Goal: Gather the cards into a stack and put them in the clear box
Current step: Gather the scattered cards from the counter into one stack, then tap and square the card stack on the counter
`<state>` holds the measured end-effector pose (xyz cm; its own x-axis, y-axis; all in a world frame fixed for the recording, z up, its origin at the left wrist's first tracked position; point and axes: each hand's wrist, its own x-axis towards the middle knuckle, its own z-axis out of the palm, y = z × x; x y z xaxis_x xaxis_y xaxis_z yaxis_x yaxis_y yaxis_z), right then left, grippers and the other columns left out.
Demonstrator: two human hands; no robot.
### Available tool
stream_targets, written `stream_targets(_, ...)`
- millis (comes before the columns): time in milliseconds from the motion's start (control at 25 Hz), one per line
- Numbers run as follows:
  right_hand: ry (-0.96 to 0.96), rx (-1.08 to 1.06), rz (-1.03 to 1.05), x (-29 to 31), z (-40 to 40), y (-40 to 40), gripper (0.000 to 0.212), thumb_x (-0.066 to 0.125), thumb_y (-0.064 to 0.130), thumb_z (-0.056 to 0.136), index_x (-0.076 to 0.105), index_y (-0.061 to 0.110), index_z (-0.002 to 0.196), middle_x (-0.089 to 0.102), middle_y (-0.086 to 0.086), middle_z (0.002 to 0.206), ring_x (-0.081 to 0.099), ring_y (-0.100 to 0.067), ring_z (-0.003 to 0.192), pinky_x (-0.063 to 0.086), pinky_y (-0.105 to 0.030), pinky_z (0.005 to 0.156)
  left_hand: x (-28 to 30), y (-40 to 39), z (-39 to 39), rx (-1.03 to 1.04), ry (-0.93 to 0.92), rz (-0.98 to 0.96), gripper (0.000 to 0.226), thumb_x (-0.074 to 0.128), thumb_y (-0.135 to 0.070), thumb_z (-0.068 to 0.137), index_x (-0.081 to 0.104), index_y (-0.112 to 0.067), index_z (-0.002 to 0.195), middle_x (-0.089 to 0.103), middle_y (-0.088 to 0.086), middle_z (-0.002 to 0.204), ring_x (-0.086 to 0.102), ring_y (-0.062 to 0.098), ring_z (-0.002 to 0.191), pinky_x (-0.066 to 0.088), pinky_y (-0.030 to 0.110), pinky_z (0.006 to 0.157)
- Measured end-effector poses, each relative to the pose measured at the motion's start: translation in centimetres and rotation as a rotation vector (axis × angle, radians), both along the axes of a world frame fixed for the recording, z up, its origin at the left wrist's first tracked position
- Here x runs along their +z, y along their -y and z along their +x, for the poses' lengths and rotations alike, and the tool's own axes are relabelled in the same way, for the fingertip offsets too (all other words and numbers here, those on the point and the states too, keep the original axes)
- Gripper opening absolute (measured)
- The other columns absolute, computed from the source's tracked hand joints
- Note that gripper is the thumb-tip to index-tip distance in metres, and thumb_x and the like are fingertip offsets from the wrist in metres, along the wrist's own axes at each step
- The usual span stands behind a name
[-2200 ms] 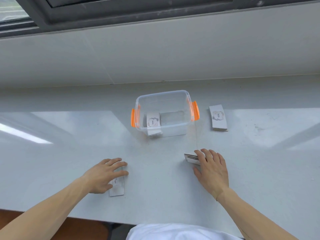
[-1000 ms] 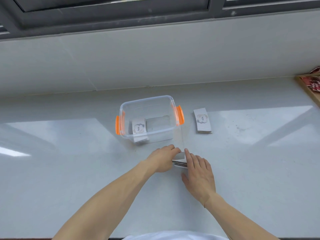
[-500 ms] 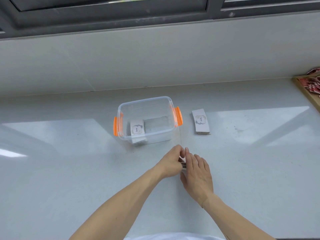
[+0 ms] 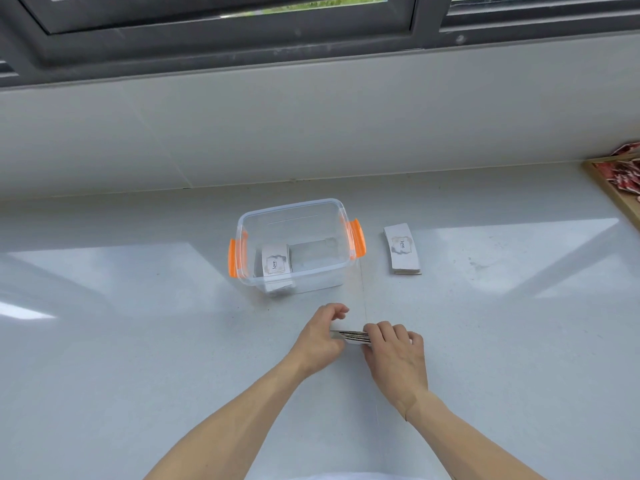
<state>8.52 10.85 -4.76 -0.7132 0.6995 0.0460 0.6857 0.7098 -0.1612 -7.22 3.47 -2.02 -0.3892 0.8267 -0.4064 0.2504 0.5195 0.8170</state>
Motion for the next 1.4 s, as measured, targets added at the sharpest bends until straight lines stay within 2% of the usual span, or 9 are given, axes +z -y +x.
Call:
stream_targets(240, 0.003, -0.078, -0.150, 0.9, -0.7, -0.1, 0.021, 0.076, 0.021, 0.071, 0.062, 0.021, 0.086, 0.061, 0.004, 0.079, 0.059, -0.025, 0.079, 0.047, -0.041, 0.077, 0.2, 0.1, 3.9, 0.195, 0.178, 0.052, 0.077, 0.051, 0.006, 0.070, 0.035, -0.027, 0.137, 0.044, -0.005, 0.139, 0.041, 0.003, 0.127, 0.036, 0.017, 0.100)
stream_targets(360, 0.059, -0.102, -0.172, 0.9, -0.9, 0.0, 0.018, 0.073, 0.021, 0.072, 0.060, 0.018, 0.085, 0.062, 0.002, 0.082, 0.059, -0.026, 0.091, 0.040, -0.049, 0.097, 0.1, -0.9, 5.5, 0.199, 0.274, 0.045, 0.078, 0.050, 0.014, 0.074, 0.034, -0.027, 0.139, 0.043, -0.003, 0.139, 0.048, -0.004, 0.114, 0.044, 0.006, 0.083)
stream_targets(481, 0.072, -0.116, -0.137, 0.8, -1.0, -0.2, 0.019, 0.072, 0.021, 0.075, 0.060, 0.020, 0.090, 0.060, 0.003, 0.081, 0.058, -0.027, 0.088, 0.022, -0.054, 0.109, -0.1, -1.2, 5.3, 0.159, 0.251, 0.043, 0.079, 0.051, 0.014, 0.077, 0.031, -0.026, 0.142, 0.042, 0.000, 0.138, 0.048, 0.010, 0.122, 0.043, 0.004, 0.081)
stream_targets(561, 0.065, -0.104, -0.128, 0.8, -0.9, -0.2, 0.026, 0.072, 0.017, 0.074, 0.062, 0.022, 0.097, 0.060, 0.003, 0.082, 0.058, -0.027, 0.086, 0.022, -0.056, 0.109, -0.2, -1.3, 5.1, 0.116, 0.233, 0.048, 0.077, 0.052, 0.014, 0.079, 0.030, -0.023, 0.143, 0.043, 0.001, 0.136, 0.052, 0.015, 0.120, 0.045, 0.010, 0.088)
stream_targets(801, 0.093, -0.064, -0.124, 2.1, -1.5, 0.0, 0.044, 0.074, 0.003, 0.063, 0.065, 0.024, 0.101, 0.061, 0.003, 0.080, 0.058, -0.025, 0.078, 0.046, -0.048, 0.078, -0.3, -1.1, 4.8, 0.063, -0.051, 0.039, 0.056, 0.049, 0.001, 0.082, 0.046, -0.027, 0.129, 0.050, -0.007, 0.127, 0.052, 0.000, 0.106, 0.040, 0.004, 0.087)
stream_targets(921, 0.108, -0.056, -0.108, 2.3, -1.4, 1.0, 0.043, 0.077, 0.001, 0.054, 0.065, 0.021, 0.090, 0.058, 0.003, 0.072, 0.057, -0.025, 0.069, 0.047, -0.044, 0.067, -1.1, -0.5, 4.9, 0.032, -0.261, -0.010, 0.042, 0.047, -0.007, 0.081, 0.052, -0.026, 0.119, 0.057, -0.006, 0.116, 0.055, 0.011, 0.103, 0.046, 0.030, 0.092)
stream_targets(1041, 0.092, -0.031, -0.103, 2.1, -1.0, 1.5, 0.032, 0.076, 0.008, 0.061, 0.063, 0.021, 0.087, 0.058, 0.002, 0.074, 0.056, -0.025, 0.070, 0.049, -0.046, 0.072, -2.1, 0.2, 4.4, -0.211, -0.619, -0.087, 0.041, 0.046, -0.015, 0.083, 0.048, -0.024, 0.122, 0.055, -0.003, 0.116, 0.050, 0.020, 0.108, 0.039, 0.033, 0.093)
stream_targets(1282, 0.084, 0.032, -0.298, 2.1, -0.5, -0.8, 0.025, 0.047, 0.023, 0.092, 0.048, 0.026, 0.117, 0.056, 0.008, 0.106, 0.052, -0.020, 0.102, 0.030, -0.044, 0.105, -1.0, -1.3, 2.3, -0.350, -0.595, -0.184, 0.035, 0.046, -0.015, 0.083, 0.049, -0.022, 0.117, 0.056, 0.000, 0.115, 0.049, 0.024, 0.110, 0.033, 0.038, 0.092)
stream_targets(1402, 0.061, 0.058, -0.325, 3.1, 0.0, -2.6, 0.018, 0.048, 0.030, 0.094, 0.045, 0.030, 0.112, 0.057, 0.010, 0.100, 0.052, -0.020, 0.099, 0.036, -0.039, 0.094, 0.2, -3.2, 1.0, -0.380, -0.514, -0.206, 0.030, 0.049, -0.017, 0.079, 0.050, -0.023, 0.108, 0.061, 0.000, 0.107, 0.053, 0.024, 0.105, 0.033, 0.039, 0.091)
